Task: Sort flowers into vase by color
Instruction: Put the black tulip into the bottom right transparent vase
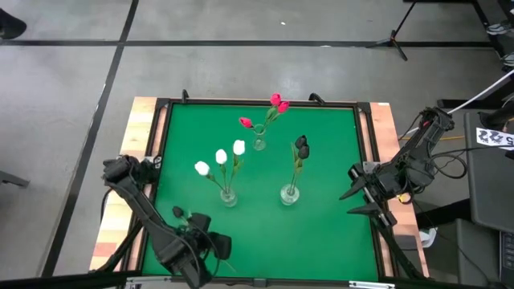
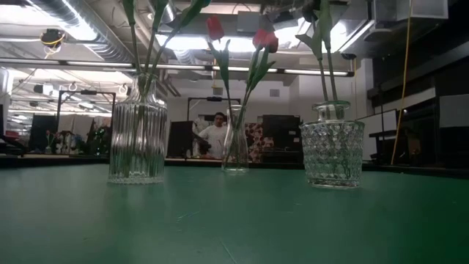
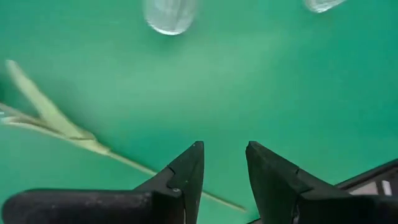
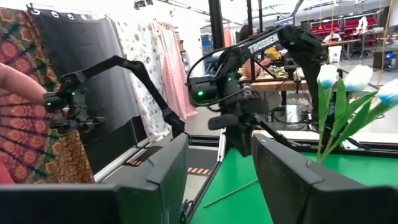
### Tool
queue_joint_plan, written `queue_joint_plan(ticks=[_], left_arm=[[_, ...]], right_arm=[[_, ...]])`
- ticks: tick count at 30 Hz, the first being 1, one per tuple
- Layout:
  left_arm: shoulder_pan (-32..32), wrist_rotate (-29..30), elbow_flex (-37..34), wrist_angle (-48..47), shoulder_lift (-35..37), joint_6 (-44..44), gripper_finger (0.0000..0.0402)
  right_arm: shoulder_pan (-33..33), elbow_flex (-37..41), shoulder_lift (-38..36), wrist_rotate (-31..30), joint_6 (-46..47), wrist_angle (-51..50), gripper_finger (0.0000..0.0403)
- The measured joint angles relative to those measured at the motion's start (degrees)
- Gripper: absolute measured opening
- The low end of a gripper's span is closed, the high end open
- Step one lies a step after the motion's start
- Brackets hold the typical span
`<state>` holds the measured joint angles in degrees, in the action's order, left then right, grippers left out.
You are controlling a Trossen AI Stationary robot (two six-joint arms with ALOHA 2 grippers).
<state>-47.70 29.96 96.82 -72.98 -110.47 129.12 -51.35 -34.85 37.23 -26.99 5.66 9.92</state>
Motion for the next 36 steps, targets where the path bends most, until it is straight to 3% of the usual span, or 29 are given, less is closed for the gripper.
queue_joint_plan(ticks=[4,6,9,12,19,30,36], left_arm=[[-0.33,-0.22,0.0,1.89,-1.21,-1.94,0.0117],[-0.37,-4.07,0.0,-0.57,-1.89,-0.57,0.0117],[-0.44,-12.71,-1.65,-3.72,-2.43,8.33,0.0117],[-0.92,-17.36,-3.95,-1.44,-2.42,11.47,0.0117],[-0.52,-22.43,-8.7,3.05,-2.25,14.82,0.0117],[5.25,-22.92,-16.79,12.88,-2.19,16.03,0.0117],[6.9,-28.34,-17.79,14.06,-2.19,16.04,0.0117]], right_arm=[[0.0,0.0,0.0,-1.54,0.01,0.06,0.0177],[0.0,0.0,0.0,-2.62,0.02,0.08,0.0177],[0.0,-0.01,0.0,-3.55,0.18,0.1,0.0177],[0.0,0.0,0.0,-3.91,0.37,0.15,0.0177],[0.0,0.0,0.0,-4.66,1.62,0.15,0.0177],[0.0,0.0,0.0,-7.1,2.13,0.28,0.0177],[0.0,0.0,0.0,-7.1,2.21,0.28,0.0177]])
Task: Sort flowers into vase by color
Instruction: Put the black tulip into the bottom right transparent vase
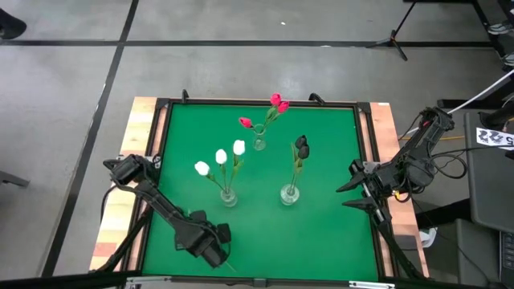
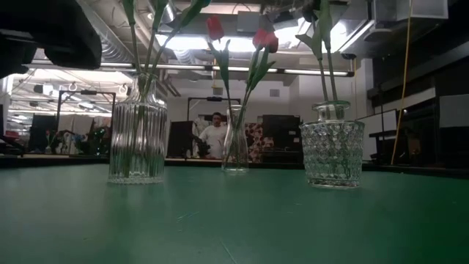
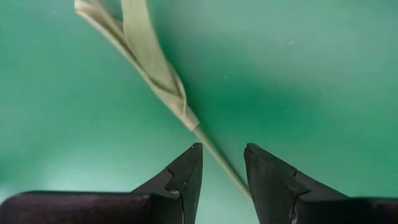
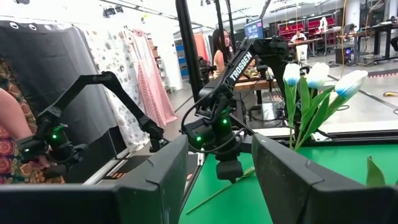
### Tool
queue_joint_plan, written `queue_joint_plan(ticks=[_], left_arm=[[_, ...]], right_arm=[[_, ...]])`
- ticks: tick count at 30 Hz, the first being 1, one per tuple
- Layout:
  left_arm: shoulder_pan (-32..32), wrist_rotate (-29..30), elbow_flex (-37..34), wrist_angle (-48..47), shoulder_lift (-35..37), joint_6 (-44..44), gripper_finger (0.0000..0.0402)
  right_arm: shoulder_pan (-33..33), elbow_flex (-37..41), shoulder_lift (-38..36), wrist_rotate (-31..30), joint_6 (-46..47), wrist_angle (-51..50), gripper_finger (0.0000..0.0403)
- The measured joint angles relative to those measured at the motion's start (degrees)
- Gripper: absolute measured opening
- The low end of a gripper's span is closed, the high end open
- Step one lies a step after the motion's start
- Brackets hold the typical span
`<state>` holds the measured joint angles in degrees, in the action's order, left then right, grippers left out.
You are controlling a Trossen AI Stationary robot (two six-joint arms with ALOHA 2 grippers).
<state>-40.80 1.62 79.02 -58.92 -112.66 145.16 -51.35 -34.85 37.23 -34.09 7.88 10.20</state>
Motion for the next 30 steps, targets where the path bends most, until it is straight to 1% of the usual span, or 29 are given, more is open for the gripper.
queue_joint_plan(ticks=[5,11,14,21,30], left_arm=[[0.09,-1.13,0.0,-0.01,0.0,-0.02,0.0117],[0.09,-1.1,0.0,-5.8,0.0,0.54,0.0117],[0.24,-0.65,0.0,-6.18,0.0,0.88,0.0117],[1.04,-0.78,0.0,-3.07,-0.01,0.86,0.0117],[0.67,-2.96,0.02,1.72,-2.66,1.4,0.0117]], right_arm=[[0.0,0.0,0.0,-0.57,-0.6,-0.06,0.0177],[0.0,0.0,0.0,-1.49,-0.63,-0.87,0.0177],[0.0,0.0,0.0,-1.51,-0.63,-0.87,0.0177],[0.0,0.0,0.0,-1.73,-0.66,-0.92,0.0177],[-0.02,0.0,0.0,-1.68,-0.66,-1.36,0.0177]])
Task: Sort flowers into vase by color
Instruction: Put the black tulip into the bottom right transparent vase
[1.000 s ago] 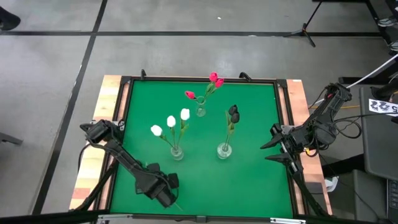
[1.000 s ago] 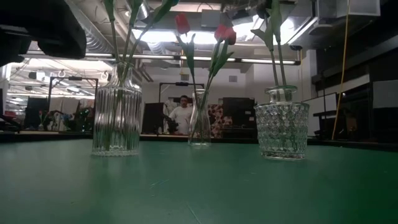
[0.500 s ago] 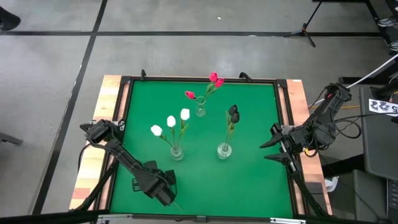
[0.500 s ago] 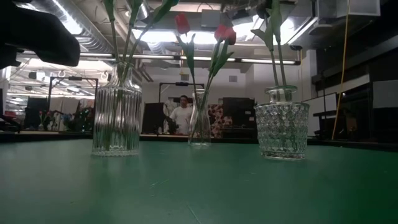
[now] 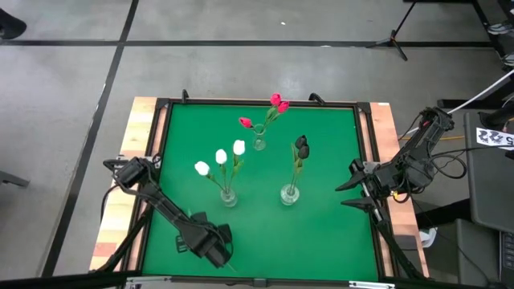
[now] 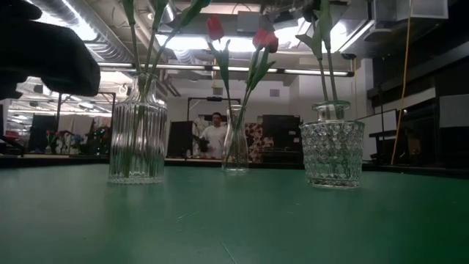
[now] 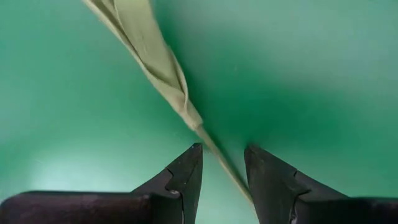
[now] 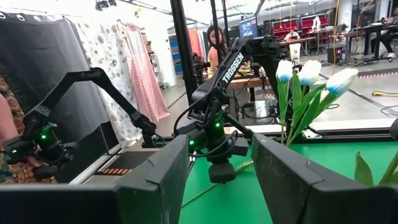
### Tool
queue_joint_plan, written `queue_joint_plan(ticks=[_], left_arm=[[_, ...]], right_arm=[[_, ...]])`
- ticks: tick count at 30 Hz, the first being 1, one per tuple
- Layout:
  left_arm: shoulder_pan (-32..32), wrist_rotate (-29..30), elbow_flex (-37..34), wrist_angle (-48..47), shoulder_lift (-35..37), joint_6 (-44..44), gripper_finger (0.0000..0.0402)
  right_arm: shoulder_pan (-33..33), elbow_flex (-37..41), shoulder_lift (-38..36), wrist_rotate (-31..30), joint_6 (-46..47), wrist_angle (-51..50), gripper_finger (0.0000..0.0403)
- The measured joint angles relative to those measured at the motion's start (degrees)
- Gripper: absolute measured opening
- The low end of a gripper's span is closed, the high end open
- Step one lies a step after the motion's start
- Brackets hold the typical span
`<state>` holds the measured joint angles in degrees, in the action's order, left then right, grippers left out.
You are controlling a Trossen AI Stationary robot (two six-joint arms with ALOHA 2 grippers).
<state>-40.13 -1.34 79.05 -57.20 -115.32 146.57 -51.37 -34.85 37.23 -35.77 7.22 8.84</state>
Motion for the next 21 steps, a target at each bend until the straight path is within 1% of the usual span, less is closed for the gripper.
queue_joint_plan(ticks=[5,9,12,15,19,21], left_arm=[[-0.65,-0.57,0.0,-0.62,-0.48,0.15,0.0117],[-1.19,0.07,0.26,-0.99,-1.98,0.32,0.0116],[-0.98,0.69,0.26,-0.54,-3.02,-0.63,0.0105],[-0.81,1.79,0.22,-0.19,-3.11,-2.59,0.0079],[-0.88,2.72,0.24,-0.69,-3.25,-5.61,0.0026],[-0.98,3.1,0.26,-1.32,-3.31,-5.64,0.0008]], right_arm=[[0.01,0.0,0.02,-0.2,-0.01,0.01,0.0177],[0.02,0.0,0.0,-1.18,0.0,0.03,0.0177],[0.01,0.0,0.01,-1.19,0.24,0.07,0.0177],[0.0,0.0,0.01,-1.27,0.5,0.18,0.0177],[0.0,0.0,0.0,-2.07,0.53,0.22,0.0177],[0.01,0.0,0.01,-2.74,0.54,0.04,0.0177]])
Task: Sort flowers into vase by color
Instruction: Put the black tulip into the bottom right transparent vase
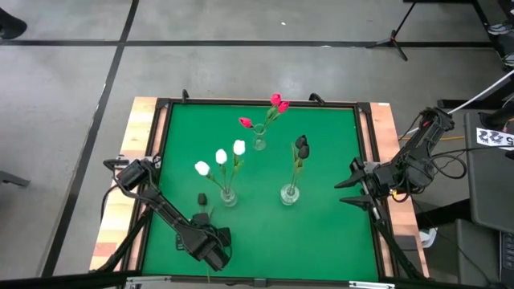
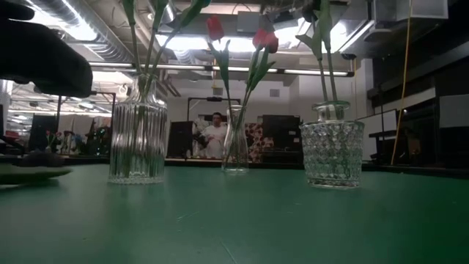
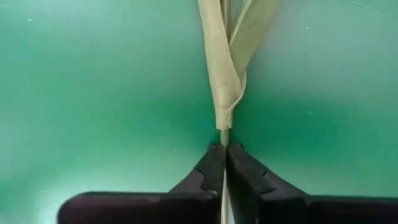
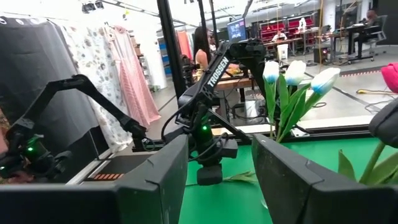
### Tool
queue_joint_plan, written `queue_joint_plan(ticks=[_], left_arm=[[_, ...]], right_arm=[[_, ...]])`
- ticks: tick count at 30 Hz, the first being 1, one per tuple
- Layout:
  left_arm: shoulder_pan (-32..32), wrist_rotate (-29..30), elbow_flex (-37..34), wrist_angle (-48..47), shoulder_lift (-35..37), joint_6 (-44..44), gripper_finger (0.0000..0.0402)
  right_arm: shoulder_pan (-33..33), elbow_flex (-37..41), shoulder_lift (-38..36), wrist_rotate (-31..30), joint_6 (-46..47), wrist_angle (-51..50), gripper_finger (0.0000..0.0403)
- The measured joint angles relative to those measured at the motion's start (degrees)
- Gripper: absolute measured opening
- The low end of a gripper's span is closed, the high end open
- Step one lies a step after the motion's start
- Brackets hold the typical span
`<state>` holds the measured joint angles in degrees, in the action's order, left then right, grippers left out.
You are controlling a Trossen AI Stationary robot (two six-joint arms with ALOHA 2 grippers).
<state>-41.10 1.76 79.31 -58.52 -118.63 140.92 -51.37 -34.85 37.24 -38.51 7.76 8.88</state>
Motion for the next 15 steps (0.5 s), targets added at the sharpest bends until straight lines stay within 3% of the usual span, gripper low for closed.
queue_joint_plan(ticks=[9,15], left_arm=[[-0.33,2.55,-0.12,0.39,0.02,-1.77,0.0055],[-0.3,2.63,-0.15,0.39,0.02,-1.76,0.0055]], right_arm=[[0.01,-0.02,-0.01,-0.08,0.09,0.0,0.0177],[0.01,0.0,-0.01,-0.12,-0.52,0.02,0.0177]])
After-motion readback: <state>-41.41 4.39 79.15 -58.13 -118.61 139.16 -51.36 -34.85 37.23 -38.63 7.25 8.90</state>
